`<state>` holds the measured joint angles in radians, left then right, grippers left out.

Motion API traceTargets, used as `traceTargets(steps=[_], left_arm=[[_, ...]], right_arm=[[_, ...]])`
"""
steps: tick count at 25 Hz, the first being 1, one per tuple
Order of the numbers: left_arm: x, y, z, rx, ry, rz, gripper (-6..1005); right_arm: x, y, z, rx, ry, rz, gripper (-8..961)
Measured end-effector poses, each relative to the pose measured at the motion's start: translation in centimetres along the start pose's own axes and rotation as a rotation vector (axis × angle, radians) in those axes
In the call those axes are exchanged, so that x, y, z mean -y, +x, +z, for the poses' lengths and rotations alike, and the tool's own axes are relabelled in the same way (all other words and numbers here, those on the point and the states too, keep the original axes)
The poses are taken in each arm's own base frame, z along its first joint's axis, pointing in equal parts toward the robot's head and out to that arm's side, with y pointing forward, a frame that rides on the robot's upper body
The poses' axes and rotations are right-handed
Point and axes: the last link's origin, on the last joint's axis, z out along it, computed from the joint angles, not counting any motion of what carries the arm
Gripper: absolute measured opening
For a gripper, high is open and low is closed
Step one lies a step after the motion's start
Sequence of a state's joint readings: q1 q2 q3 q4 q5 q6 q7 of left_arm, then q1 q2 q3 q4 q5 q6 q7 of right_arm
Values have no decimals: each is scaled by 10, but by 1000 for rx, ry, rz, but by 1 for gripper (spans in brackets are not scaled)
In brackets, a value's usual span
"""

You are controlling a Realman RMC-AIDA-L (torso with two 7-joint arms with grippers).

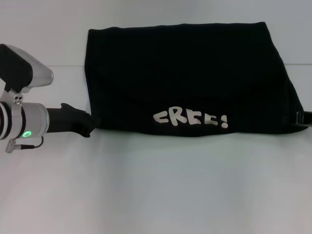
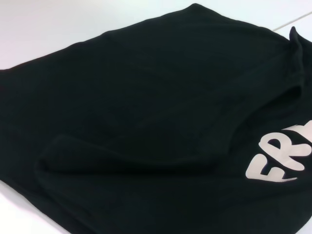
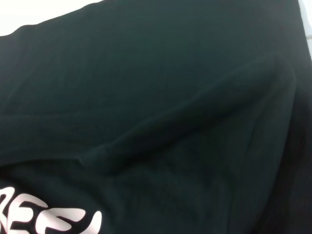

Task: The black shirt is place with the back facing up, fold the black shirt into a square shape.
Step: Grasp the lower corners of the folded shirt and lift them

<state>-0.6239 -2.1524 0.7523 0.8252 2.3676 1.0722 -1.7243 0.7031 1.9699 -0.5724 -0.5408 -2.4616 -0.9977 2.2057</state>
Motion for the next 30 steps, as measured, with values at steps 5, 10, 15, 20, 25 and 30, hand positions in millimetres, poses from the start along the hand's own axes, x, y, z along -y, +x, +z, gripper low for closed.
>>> traceTargets(steps=[5,10,15,20,25,30], left_arm=[[0,0,0,0,1,-1,6],[0,-1,0,1,1,-1,6],[1,-2,-5,4,-8,2,6],[1,-5,-14,12,-41,4,6],[0,-12,-19,33,-60,13,6],[-2,-18,-25,54,-79,19,6]], right_arm=[[1,0,-1,1,0,-1,73],[5,0,-4,3,9,3,38],[12,-2,-9,20,24,10,38],[16,-5,-13,31,34,9,38],[20,-1,-17,26,33,18,38],[22,5,-25,33,-10,12,37]])
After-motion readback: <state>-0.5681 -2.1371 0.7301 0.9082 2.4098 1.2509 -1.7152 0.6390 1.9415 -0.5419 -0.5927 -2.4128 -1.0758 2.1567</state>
